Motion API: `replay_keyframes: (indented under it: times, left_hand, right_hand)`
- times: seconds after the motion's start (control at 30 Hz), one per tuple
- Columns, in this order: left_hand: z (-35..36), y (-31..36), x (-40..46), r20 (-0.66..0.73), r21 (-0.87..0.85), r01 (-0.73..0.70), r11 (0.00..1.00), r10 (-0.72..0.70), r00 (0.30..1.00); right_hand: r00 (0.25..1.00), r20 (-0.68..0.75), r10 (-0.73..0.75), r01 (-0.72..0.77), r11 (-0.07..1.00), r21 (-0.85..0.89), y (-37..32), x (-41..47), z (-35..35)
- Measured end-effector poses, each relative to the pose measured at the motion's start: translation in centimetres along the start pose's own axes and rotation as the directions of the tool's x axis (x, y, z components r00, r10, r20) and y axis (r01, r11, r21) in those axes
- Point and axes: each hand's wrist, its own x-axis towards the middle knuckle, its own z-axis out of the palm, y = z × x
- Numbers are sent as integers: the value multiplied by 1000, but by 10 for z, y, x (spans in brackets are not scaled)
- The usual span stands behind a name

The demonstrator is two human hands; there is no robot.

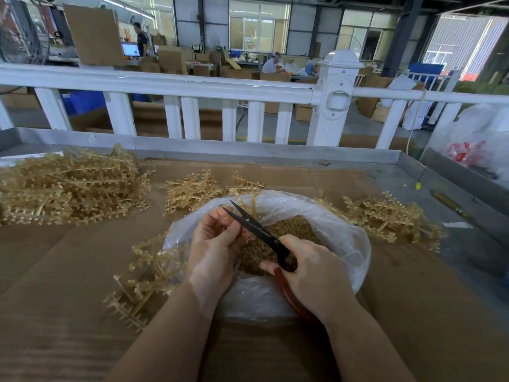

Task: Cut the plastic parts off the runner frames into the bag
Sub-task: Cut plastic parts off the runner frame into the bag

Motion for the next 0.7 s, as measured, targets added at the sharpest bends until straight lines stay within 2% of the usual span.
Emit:
replay_keyframes:
  times: [0.3, 0.53, 0.7]
  left_hand:
    - [2, 1, -3, 61, 9, -26, 1000, 26, 998]
    - [0, -1, -4, 141, 67, -55, 996, 45, 989]
    - [-1, -3, -3, 140, 102, -82, 991, 67, 988]
  right_hand:
    - [998, -65, -19, 16, 999, -36, -1, -1, -1]
    - [1000, -20, 4, -4, 999, -35, -1, -1, 1]
    - [1000, 12, 8, -8, 1000, -5, -1, 1, 0]
